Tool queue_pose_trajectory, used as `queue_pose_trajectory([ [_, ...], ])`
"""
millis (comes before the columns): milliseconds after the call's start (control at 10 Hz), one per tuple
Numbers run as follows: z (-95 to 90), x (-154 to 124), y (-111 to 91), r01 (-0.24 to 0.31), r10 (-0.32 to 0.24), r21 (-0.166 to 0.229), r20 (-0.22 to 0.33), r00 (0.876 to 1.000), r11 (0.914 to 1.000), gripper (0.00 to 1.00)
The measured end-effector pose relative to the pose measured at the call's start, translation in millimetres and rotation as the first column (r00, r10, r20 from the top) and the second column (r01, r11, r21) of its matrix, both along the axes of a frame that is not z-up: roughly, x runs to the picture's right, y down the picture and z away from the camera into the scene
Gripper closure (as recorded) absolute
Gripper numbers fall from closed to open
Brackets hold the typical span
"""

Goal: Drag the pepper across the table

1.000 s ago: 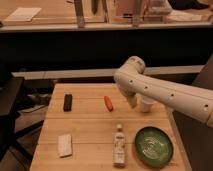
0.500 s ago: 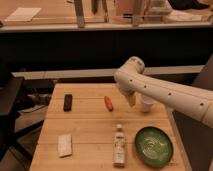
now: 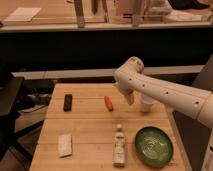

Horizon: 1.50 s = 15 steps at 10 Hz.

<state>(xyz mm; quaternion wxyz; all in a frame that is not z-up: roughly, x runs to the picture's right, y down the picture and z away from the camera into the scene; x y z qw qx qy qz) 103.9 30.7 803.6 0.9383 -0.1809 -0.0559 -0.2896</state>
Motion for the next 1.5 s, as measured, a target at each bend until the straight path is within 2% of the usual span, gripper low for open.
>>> queue_pose_trajectory([
  [1100,45.1,-12.0,-6.7,0.068,-0.066,-0.02,0.078,0.995,0.9975,0.2],
  [1500,68.1,-21.1,-1.5,0.107,-0.102,-0.033,0.11,0.989,0.9938,0.2],
])
